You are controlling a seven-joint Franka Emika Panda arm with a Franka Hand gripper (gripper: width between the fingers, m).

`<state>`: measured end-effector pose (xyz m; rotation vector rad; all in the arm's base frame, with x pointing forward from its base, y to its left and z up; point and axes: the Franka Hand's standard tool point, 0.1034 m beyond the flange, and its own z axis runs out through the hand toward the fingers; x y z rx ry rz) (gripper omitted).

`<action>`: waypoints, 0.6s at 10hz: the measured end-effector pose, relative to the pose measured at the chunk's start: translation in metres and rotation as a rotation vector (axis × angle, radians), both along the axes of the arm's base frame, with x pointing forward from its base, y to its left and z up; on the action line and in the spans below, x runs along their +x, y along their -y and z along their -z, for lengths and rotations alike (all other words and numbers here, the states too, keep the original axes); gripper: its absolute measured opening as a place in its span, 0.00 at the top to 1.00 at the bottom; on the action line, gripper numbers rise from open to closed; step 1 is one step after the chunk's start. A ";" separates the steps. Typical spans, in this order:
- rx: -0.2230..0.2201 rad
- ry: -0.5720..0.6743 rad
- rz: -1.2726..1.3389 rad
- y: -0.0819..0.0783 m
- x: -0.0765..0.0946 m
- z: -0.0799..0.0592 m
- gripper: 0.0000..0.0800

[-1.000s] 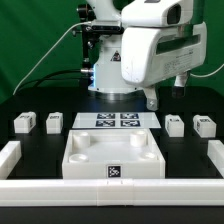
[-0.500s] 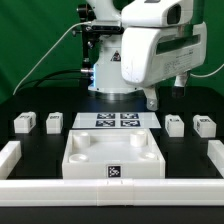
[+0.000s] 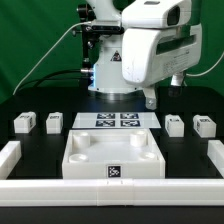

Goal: Assemble one leg

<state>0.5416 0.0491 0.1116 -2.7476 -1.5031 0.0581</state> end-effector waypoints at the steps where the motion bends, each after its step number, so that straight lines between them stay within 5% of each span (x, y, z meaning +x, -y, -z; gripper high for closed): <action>1: 0.001 -0.007 -0.050 0.008 -0.012 0.004 0.19; 6: 0.017 -0.057 -0.228 0.043 -0.061 0.033 0.19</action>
Offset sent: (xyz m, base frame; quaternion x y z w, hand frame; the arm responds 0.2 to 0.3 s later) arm -0.0386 -0.0198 -0.0162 0.0076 0.0018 -0.1660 0.9861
